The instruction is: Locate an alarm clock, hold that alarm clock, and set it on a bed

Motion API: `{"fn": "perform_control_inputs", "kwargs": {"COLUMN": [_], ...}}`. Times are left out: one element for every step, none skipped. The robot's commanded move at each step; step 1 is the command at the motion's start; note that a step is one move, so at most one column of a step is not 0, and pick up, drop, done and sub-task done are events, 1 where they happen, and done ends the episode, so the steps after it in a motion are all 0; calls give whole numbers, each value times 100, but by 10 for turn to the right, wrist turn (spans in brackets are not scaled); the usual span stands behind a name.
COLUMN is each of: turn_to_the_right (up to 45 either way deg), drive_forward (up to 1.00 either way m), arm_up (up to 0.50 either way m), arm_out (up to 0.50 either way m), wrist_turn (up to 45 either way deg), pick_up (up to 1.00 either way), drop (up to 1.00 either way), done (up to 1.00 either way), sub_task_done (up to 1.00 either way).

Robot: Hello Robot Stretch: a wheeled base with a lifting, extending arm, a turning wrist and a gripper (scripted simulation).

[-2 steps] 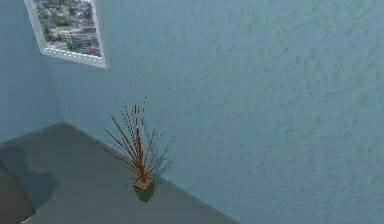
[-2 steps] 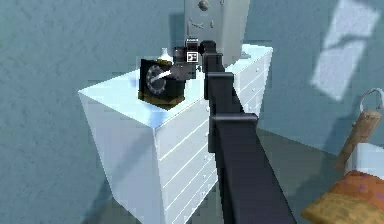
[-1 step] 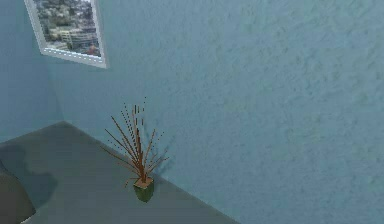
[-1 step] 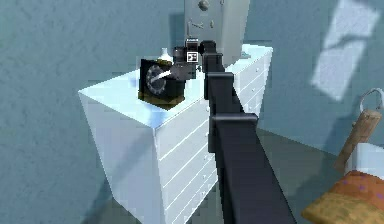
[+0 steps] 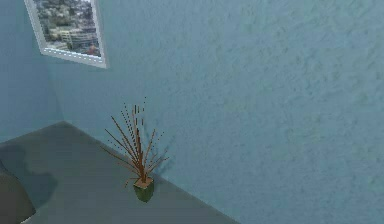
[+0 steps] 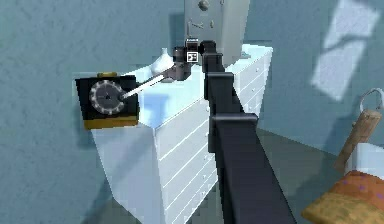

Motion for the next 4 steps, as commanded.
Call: {"fn": "perform_control_inputs", "kwargs": {"turn_to_the_right": [0, 0, 0, -450], "drive_forward": [0, 0, 0, 0], "arm_up": [0, 0, 0, 0], "arm_out": [0, 0, -48, 0], "wrist_turn": [-450, -150, 0, 0], "pick_up": [0, 0, 0, 0], "drop": [0, 0, 0, 0], "done": [0, 0, 0, 0], "sub_task_done": [0, 0, 0, 0]}}
